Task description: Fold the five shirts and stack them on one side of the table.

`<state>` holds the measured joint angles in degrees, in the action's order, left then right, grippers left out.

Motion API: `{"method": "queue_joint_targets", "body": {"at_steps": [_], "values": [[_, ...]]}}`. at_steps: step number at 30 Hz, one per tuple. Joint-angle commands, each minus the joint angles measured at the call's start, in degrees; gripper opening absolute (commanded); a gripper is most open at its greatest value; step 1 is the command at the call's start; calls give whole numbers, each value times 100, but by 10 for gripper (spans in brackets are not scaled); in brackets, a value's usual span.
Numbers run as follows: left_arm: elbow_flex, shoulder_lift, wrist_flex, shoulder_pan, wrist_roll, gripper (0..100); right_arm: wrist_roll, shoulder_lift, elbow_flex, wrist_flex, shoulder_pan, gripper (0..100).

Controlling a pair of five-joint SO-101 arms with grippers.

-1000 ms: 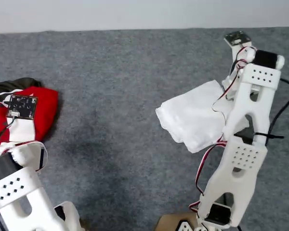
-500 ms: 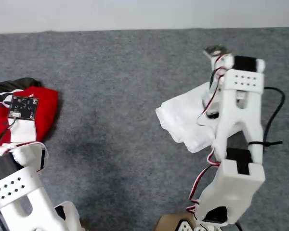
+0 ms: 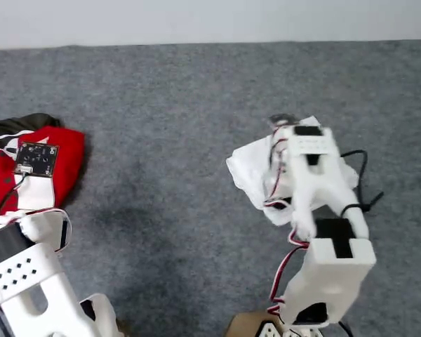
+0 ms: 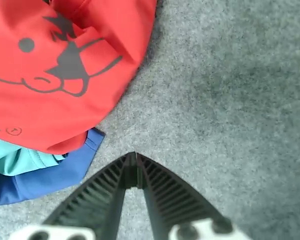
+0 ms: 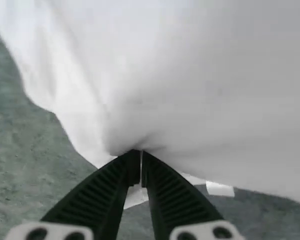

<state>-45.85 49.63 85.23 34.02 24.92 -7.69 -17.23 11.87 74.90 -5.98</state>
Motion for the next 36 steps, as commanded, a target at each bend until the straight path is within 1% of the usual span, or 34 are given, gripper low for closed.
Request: {"method": "queue_joint_targets", "body": {"at_steps": [1,4,6,8,10,14,17,23,29,33,36], "values": [[57,88,-18,-9,26,3,176,374,9,-163,-391,9],[66,88,-18,-9,26,3,185,426,-132,-101,-391,9],[66,97,-9,-9,26,3,167,426,-308,57,-215,9],[66,97,9,-9,26,3,132,426,-527,207,13,9],[48,97,9,-9,26,3,-70,426,-800,444,259,9],[40,97,9,-9,26,3,-229,426,-1591,963,813,9],[40,97,-9,-9,26,3,-536,409,-2127,1138,1182,9],[40,97,-18,-9,26,3,-897,101,-2330,673,1745,9],[40,97,-18,-9,26,3,-1064,-470,-2356,356,2299,9],[40,97,-18,-9,26,3,-1143,-813,-2356,242,2527,9],[40,97,-18,-9,26,3,-1143,-1086,-2356,136,2571,9]]}}
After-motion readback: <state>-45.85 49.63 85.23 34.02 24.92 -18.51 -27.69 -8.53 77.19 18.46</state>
